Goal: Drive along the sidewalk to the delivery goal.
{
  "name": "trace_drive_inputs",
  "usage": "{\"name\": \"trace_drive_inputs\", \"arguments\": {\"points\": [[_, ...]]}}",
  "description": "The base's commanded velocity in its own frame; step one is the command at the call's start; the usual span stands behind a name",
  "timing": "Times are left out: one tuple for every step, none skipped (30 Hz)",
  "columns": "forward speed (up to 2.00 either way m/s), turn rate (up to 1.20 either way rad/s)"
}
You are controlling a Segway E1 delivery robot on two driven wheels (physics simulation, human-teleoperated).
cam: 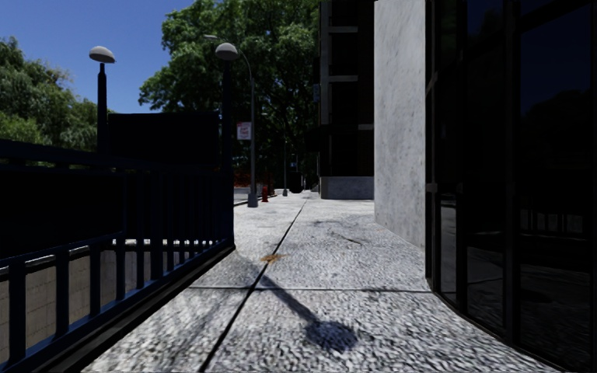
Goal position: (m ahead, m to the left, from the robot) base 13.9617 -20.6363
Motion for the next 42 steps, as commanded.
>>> {"name": "trace_drive_inputs", "arguments": {"points": [[2.0,0.0],[2.0,0.0],[2.0,0.0],[2.0,0.0],[2.0,0.0],[2.0,0.0],[2.0,0.0],[2.0,0.0],[2.0,0.0],[2.0,0.0],[2.0,0.0],[2.0,0.0],[2.0,0.0],[2.0,0.0],[2.0,0.0],[2.0,0.0],[2.0,0.0],[2.0,0.0],[2.0,0.0],[2.0,0.0],[2.0,0.0],[2.0,0.0],[2.0,0.0],[2.0,0.0],[2.0,-0.02],[2.0,-0.04],[2.0,-0.05],[2.0,-0.05],[2.0,-0.15],[2.0,-0.2],[2.0,-0.22],[2.0,-0.22],[2.0,-0.23],[2.0,-0.23],[2.0,-0.23],[2.0,-0.23],[2.0,-0.23],[2.0,-0.17],[2.0,0.0],[2.0,0.0],[2.0,0.0],[2.0,0.0]]}}
